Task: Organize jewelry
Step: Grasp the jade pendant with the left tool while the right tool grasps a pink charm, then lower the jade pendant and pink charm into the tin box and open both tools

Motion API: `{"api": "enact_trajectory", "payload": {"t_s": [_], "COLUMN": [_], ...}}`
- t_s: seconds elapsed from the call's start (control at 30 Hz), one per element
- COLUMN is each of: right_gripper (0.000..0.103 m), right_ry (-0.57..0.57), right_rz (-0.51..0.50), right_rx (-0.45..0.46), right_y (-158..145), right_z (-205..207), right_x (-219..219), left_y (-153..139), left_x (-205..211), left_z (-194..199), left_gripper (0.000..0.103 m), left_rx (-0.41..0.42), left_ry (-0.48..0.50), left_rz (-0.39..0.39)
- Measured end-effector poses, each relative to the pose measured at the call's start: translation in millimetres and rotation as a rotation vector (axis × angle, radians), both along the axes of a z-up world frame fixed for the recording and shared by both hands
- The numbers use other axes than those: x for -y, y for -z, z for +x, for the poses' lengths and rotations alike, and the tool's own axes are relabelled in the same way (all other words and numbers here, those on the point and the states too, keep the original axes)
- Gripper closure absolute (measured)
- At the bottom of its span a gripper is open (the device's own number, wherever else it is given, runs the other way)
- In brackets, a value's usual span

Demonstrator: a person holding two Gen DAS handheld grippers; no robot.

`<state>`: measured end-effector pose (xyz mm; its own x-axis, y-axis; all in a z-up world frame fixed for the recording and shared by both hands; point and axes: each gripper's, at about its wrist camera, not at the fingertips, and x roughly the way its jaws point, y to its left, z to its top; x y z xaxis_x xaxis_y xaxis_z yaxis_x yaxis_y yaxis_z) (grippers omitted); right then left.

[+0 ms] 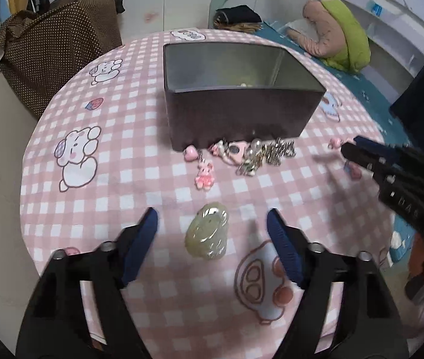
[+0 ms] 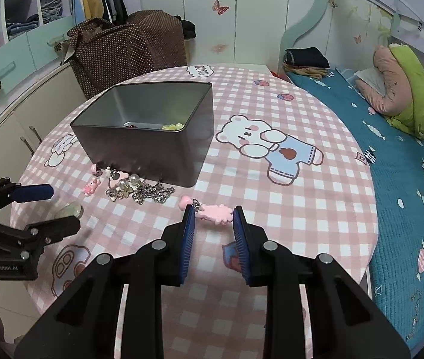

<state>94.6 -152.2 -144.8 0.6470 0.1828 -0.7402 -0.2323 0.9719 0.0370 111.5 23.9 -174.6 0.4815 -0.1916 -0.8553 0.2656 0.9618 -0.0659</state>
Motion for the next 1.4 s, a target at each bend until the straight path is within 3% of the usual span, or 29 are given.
{"api": "enact_trajectory", "payload": {"t_s": [0.03,0.1,0.13,0.63,1.4], "right_gripper": [0.078,0.078,0.078,0.078,0.078], "right_ry": [0.0,-0.004,-0.005,-0.011,-0.05], "right_rz": [0.001,0.003,0.002,0.004,-0.015], "right_rx": [0.0,-0.002,-0.004,0.024,0.204], "right_y": [0.0,0.1,0.1,-10.4,-69.3], "right_z": [-0.3,-0.3,-0.3,-1.5,15.2], "right_x": [-0.6,-0.7,-1.2,-4.0,-19.2], "left_y": [4.1,8.6,7.4,-2.7,-78.8], "left_x": [0.5,3.8,4.4,-2.5,-0.6], "left_z": [0.2,-4.2,-4.9,-0.8,24.0], "left_gripper": [0.053,0.071,0.074,0.074,0.074], "left_rx": [-0.016,0.006,0.015,0.017,0.206], "left_ry": [0.001,0.019,0.025,-0.009,-0.034], "left_rz": [0.008,0.061,0.066,0.041,0.012]}}
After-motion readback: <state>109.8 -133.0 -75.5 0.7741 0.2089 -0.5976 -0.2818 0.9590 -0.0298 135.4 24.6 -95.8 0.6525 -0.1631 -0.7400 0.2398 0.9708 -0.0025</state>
